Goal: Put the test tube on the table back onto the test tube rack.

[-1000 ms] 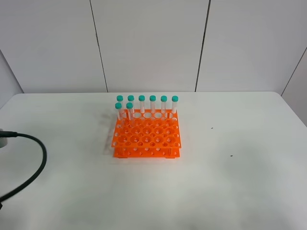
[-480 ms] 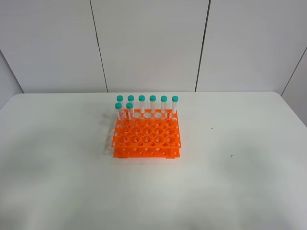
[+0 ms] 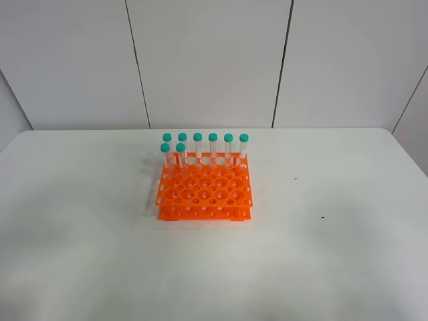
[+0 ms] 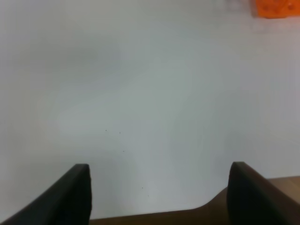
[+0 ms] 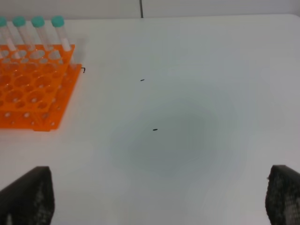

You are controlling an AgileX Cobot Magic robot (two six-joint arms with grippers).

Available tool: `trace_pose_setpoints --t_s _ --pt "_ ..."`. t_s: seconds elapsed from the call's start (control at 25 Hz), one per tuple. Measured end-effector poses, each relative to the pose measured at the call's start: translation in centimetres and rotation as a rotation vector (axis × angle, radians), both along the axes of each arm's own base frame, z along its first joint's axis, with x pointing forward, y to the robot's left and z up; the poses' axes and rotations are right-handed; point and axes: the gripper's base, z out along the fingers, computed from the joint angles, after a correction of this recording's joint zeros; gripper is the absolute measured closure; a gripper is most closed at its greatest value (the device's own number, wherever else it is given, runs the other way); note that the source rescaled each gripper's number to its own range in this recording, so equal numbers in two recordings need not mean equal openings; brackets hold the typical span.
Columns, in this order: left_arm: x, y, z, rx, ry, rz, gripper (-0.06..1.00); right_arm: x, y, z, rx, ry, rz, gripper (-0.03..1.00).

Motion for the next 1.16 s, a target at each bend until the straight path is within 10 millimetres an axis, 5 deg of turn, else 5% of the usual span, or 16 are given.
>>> trace_pose_setpoints --t_s 0.6,1.16 --pt "-3.2 0.2 0.1 -0.010 -0.222 0.054 0.20 0.0 0.0 0.0 0.000 0.000 0.000 -0.03" --pt "-3.2 0.2 0.1 -0.012 -0.227 0.055 0.20 0.0 0.0 0.0 0.000 0.000 0.000 -0.03"
